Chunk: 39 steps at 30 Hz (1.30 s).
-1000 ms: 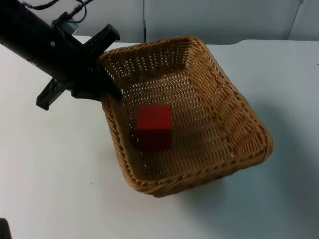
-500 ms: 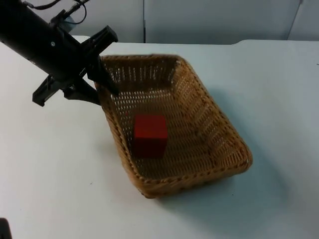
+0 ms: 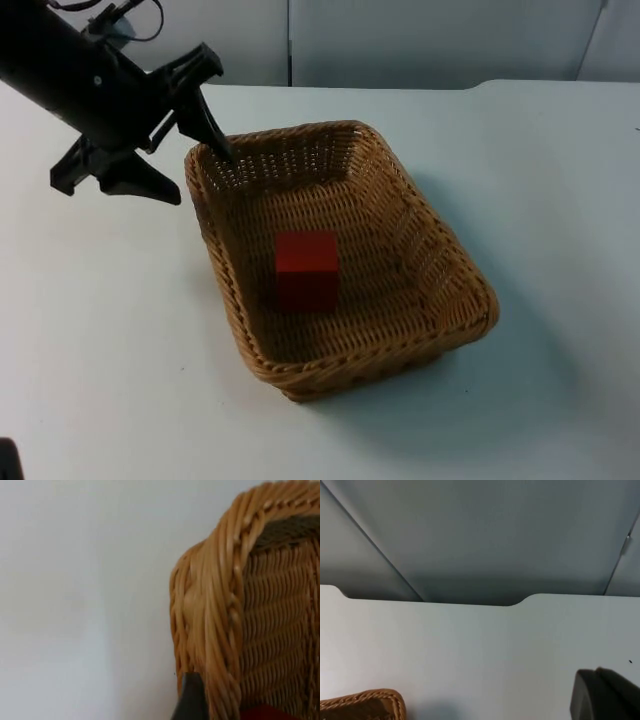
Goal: Pick up the basket with the left hand and place the cube into the basket with the right hand.
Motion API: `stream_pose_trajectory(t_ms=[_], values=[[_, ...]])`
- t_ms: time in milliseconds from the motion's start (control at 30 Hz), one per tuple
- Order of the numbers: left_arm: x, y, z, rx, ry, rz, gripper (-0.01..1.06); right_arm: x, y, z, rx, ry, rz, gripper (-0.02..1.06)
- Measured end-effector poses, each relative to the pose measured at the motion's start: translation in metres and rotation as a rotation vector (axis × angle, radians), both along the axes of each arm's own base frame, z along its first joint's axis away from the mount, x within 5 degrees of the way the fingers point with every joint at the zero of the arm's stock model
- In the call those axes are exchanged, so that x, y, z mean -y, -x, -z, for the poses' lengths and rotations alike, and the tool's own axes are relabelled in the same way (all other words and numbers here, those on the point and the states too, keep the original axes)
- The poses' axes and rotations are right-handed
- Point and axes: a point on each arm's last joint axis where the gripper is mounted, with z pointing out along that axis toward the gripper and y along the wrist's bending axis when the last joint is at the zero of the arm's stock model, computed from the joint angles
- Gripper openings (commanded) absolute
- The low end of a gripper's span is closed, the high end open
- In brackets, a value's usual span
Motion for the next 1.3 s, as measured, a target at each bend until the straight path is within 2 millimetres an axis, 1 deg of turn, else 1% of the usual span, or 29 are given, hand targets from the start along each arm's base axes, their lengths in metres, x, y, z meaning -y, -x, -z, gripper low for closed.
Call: stream_pose_trajectory(t_ms=[67,100,167,200,233,267,300,333,367,400,433,533,567,633,700,733,800,833,867,900,1000,1033,1067,1100,1167,1200,1233,1267,1300], values=[[-0.012,-0.007,-0.015,0.049,-0.004,-0.022,0.63,0.0,0.0,0.0,0.0,0.001,-0.001,0.0],[-0.012,-0.007,-0.015,0.049,-0.004,-0.022,0.61,0.0,0.0,0.0,0.0,0.001,-0.001,0.0],[-0.02,-0.012,-0.037,0.115,-0.013,-0.031,0.58,0.0,0.0,0.0,0.0,0.001,-0.001,0.0],[-0.024,-0.013,-0.051,0.155,-0.021,-0.031,0.51,0.0,0.0,0.0,0.0,0.001,-0.001,0.0],[-0.024,-0.013,-0.051,0.155,-0.021,-0.031,0.35,0.0,0.0,0.0,0.0,0.001,-0.001,0.0],[-0.027,-0.013,-0.065,0.196,-0.036,-0.022,0.35,0.0,0.0,0.0,0.0,0.001,-0.001,0.0],[-0.03,-0.012,-0.078,0.233,-0.06,-0.005,0.24,0.0,0.0,0.0,0.0,0.001,-0.001,0.0],[-0.032,-0.01,-0.093,0.276,-0.096,0.022,0.09,0.0,0.0,0.0,0.0,0.001,-0.001,0.0],[-0.035,-0.006,-0.108,0.318,-0.131,0.045,0.0,0.0,0.0,0.0,0.0,0.001,-0.001,0.0],[-0.035,-0.006,-0.108,0.318,-0.131,0.045,0.0,0.0,0.0,0.0,0.0,0.001,-0.001,0.0],[-0.038,0.002,-0.128,0.375,-0.198,0.083,0.0,0.0,0.0,0.0,0.002,0.006,-0.006,0.0],[-0.045,0.023,-0.173,0.5,-0.292,0.117,0.0,0.0,0.001,-0.002,0.009,0.019,-0.017,0.0],[-0.045,0.023,-0.173,0.5,-0.292,0.117,0.0,0.0,0.001,-0.002,0.009,0.019,-0.017,0.0],[-0.049,0.043,-0.209,0.602,-0.343,0.12,0.0,0.001,0.005,-0.007,0.023,0.022,-0.017,0.0],[-0.055,0.067,-0.242,0.702,-0.413,0.123,0.0,0.006,0.016,-0.021,0.056,0.027,-0.005,0.0],[-0.055,0.067,-0.242,0.702,-0.413,0.123,0.0,0.006,0.016,-0.021,0.056,0.027,-0.005,0.0],[-0.062,0.099,-0.277,0.806,-0.499,0.12,0.0,0.015,0.032,-0.038,0.101,0.033,0.02,0.0],[-0.065,0.113,-0.29,0.838,-0.532,0.116,0.0,0.025,0.05,-0.057,0.148,0.039,0.052,0.0],[-0.07,0.139,-0.309,0.879,-0.59,0.117,0.0,0.033,0.063,-0.069,0.18,0.041,0.081,0.0],[-0.07,0.139,-0.309,0.879,-0.59,0.117,0.0,0.033,0.063,-0.069,0.18,0.041,0.081,0.0],[-0.077,0.186,-0.331,0.892,-0.648,0.132,0.0,0.048,0.108,-0.105,0.281,0.039,0.169,0.0],[-0.078,0.197,-0.334,0.895,-0.653,0.133,0.0,0.05,0.125,-0.117,0.318,0.041,0.19,0.0],[-0.078,0.197,-0.334,0.895,-0.653,0.133,0.0,0.05,0.125,-0.117,0.318,0.041,0.19,0.0],[-0.079,0.209,-0.337,0.905,-0.654,0.132,0.0,0.05,0.138,-0.126,0.348,0.044,0.201,0.0],[-0.08,0.229,-0.335,0.92,-0.647,0.126,0.0,0.044,0.17,-0.146,0.417,0.05,0.209,0.0],[-0.08,0.239,-0.331,0.927,-0.643,0.123,0.0,0.041,0.18,-0.15,0.436,0.049,0.209,0.0],[-0.08,0.239,-0.331,0.927,-0.643,0.123,0.0,0.041,0.18,-0.15,0.436,0.049,0.209,0.0],[-0.081,0.248,-0.328,0.936,-0.641,0.118,0.0,0.038,0.196,-0.155,0.453,0.051,0.219,0.0],[-0.081,0.256,-0.314,0.925,-0.637,0.118,0.0,0.038,0.203,-0.153,0.442,0.059,0.239,0.0]])
